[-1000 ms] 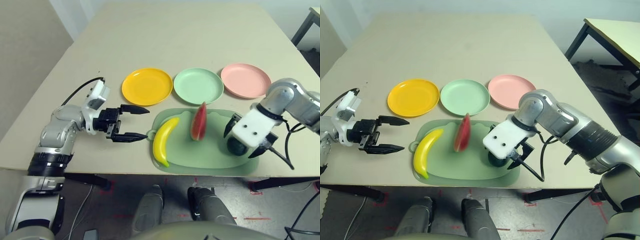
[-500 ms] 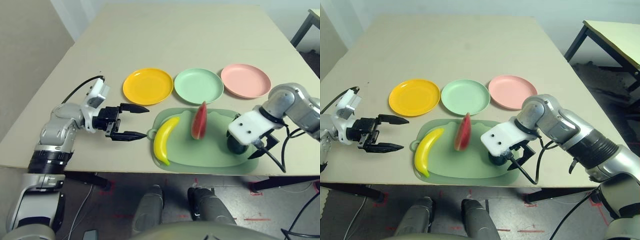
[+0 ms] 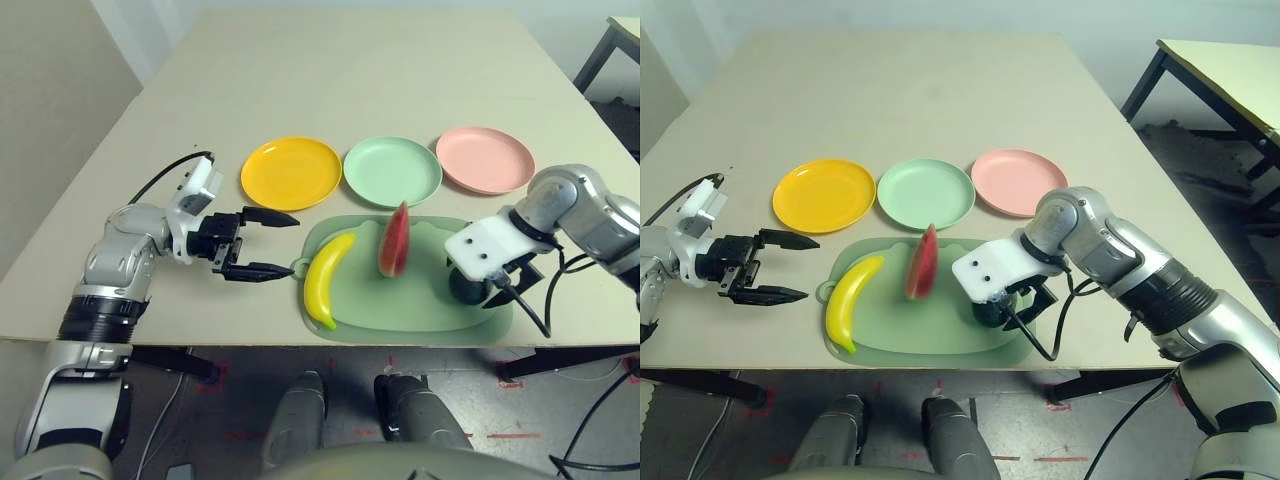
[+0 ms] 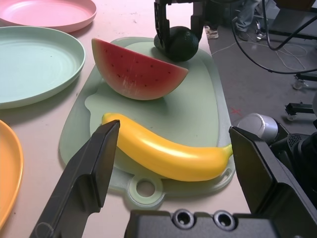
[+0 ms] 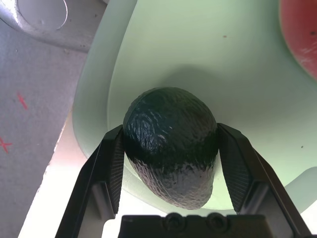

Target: Place the fruits into color-matched plates.

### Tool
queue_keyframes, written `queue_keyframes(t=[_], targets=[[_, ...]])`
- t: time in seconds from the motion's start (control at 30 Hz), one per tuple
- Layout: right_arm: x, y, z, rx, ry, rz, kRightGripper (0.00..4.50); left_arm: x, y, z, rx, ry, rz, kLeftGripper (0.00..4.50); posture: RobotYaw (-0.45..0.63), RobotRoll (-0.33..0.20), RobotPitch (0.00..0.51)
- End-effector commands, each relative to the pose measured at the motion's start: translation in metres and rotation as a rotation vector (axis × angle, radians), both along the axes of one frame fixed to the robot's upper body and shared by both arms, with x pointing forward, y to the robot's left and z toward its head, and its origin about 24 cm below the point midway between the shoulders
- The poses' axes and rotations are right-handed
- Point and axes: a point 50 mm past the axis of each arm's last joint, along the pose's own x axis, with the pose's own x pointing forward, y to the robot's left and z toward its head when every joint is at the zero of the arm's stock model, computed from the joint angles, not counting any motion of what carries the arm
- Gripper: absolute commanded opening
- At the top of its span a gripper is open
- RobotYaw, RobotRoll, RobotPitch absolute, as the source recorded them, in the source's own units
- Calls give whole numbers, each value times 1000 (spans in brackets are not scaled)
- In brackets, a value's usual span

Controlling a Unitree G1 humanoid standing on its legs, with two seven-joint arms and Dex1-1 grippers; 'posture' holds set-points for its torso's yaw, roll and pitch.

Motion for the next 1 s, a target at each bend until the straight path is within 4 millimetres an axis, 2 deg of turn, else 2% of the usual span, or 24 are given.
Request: queue_keyframes(t=[0.03, 0.17, 0.5, 0.6, 0.73, 0.87, 1.0], targets=[[-4, -3, -3, -9, 26, -5, 3028, 1, 4, 4, 11, -20, 12, 4500, -2, 0, 111], [-7, -5, -3, -8, 36, -15, 3028, 3, 9, 3, 16, -23, 29, 4500, -6, 0, 111], [7, 6, 22, 72, -2, -55, 3028, 5, 9, 1, -44, -34, 60, 4500, 0, 0, 109], [26, 11, 39, 99, -61, -81, 3028, 15, 10, 4, -86, -83, 169, 4500, 5, 0, 109], [66, 17, 59, 131, -194, -138, 3028, 18, 9, 8, -142, -112, 231, 4500, 16, 0, 107], [100, 18, 62, 137, -351, -191, 3028, 16, 7, 4, -130, -108, 249, 4500, 26, 0, 105], [117, 32, 55, 191, -478, -202, 3028, 19, 8, -1, -79, -102, 304, 4500, 44, 0, 109]])
